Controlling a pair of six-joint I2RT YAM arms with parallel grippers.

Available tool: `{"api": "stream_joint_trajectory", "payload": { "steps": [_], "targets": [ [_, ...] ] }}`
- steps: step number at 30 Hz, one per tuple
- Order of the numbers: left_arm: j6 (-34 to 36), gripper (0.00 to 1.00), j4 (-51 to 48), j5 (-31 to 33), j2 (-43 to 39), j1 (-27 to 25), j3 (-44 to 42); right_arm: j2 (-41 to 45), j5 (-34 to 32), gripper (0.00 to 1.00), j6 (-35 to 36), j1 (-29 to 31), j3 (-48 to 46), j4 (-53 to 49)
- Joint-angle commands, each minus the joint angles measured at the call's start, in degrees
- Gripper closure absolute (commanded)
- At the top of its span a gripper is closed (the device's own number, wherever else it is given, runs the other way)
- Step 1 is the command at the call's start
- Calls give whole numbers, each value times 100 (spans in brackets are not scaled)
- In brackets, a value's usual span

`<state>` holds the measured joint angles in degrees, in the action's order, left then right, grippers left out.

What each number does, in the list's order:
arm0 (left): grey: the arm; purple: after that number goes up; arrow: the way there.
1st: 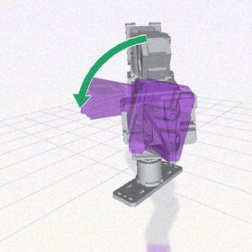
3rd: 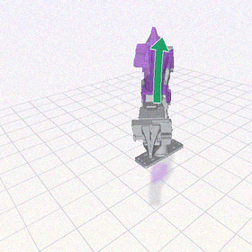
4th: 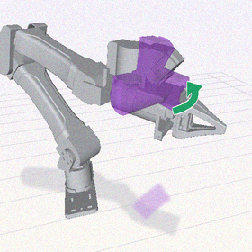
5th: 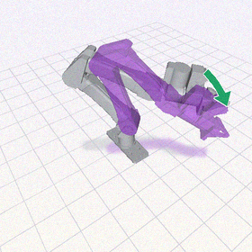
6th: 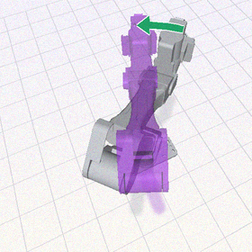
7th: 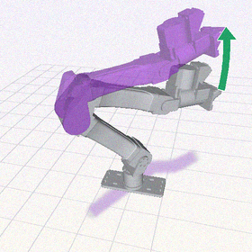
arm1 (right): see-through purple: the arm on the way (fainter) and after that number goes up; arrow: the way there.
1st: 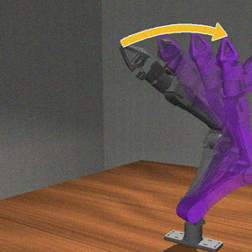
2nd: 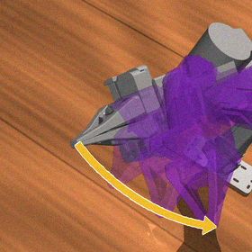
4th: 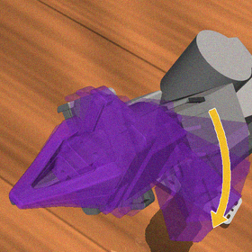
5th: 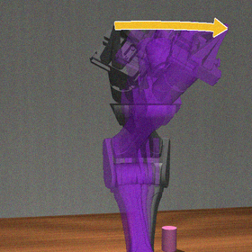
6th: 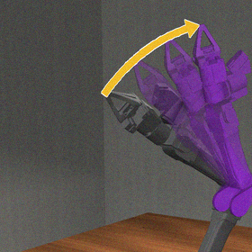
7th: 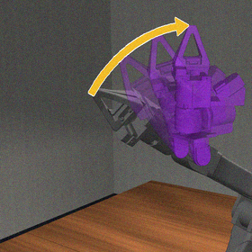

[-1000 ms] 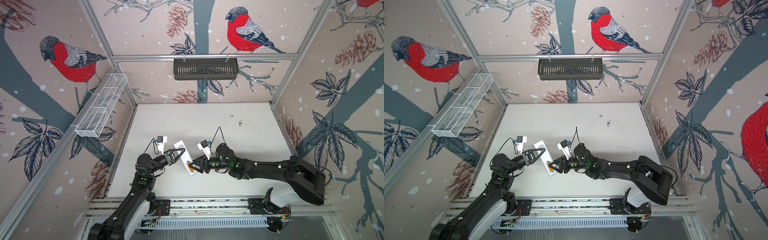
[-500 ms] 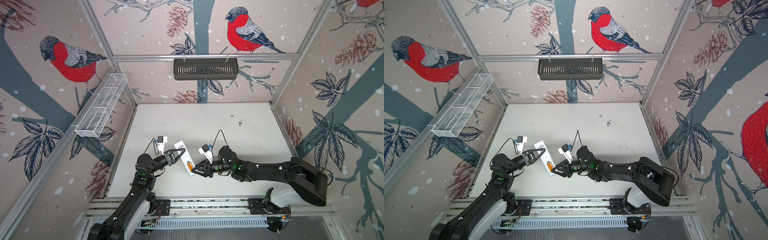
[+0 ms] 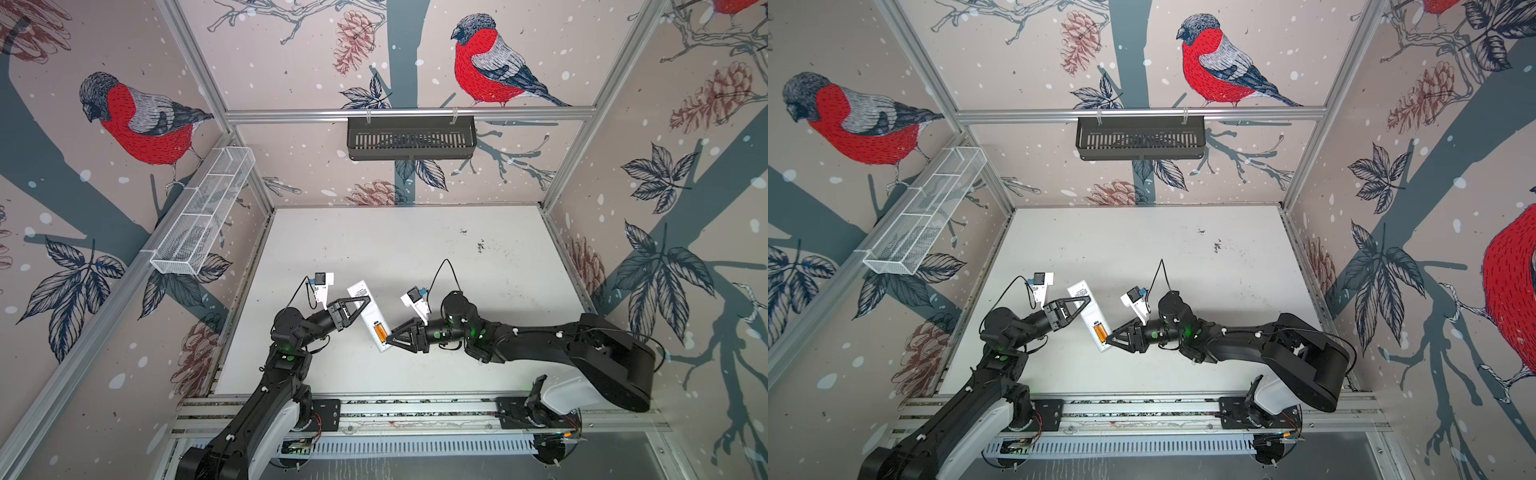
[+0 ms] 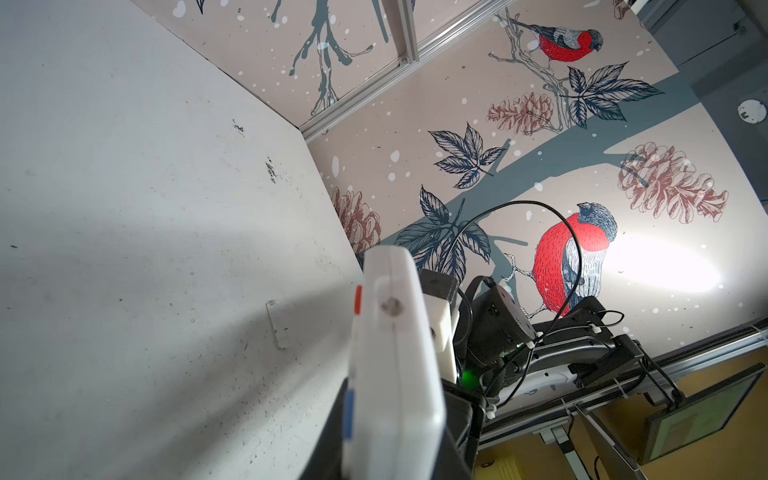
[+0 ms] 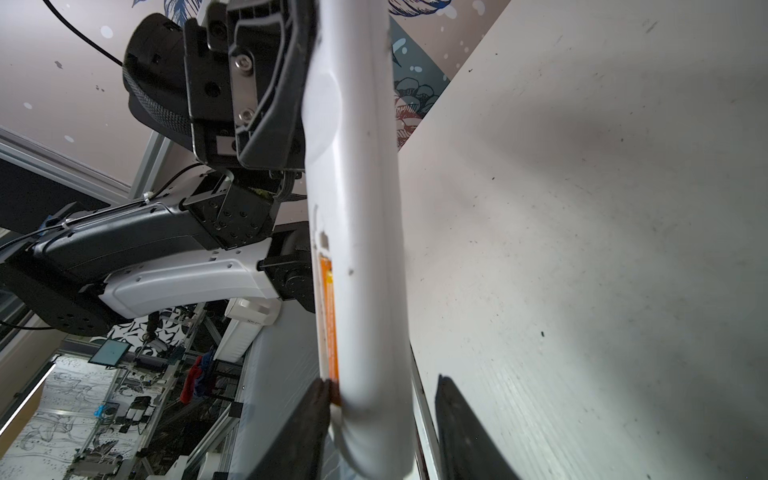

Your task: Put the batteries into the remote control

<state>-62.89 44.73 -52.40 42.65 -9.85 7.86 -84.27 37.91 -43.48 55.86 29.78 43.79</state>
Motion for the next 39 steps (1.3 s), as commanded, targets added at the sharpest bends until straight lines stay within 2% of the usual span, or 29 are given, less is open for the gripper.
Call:
{"api": "stream_joint_trajectory", "payload": {
  "steps": [1, 14, 20, 25, 31, 35, 39],
  "targets": [
    [13, 100, 487, -104, -20, 9, 50, -72, 40, 59, -68, -6, 53, 113],
    [41, 100, 424, -104, -86, 8, 61, -604, 146, 74, -461, -153, 344, 108],
    [79, 100, 404, -94, -58, 9, 82, -600, 120, 76, -486, -171, 361, 72],
    [199, 100, 232, -16, -42, 5, 105, -459, 78, 65, -367, -184, 388, -129],
    [1058, 100, -1189, 530, -306, 10, 376, 55, -167, 59, 2, -262, 362, -859],
    [1379, 100, -1714, 971, -379, 9, 459, 587, -497, 53, 314, -370, 303, -1665],
    [1729, 100, -2212, 1141, -213, 9, 614, 1206, -1055, 45, 532, -637, 148, -2489]
  ]
}}
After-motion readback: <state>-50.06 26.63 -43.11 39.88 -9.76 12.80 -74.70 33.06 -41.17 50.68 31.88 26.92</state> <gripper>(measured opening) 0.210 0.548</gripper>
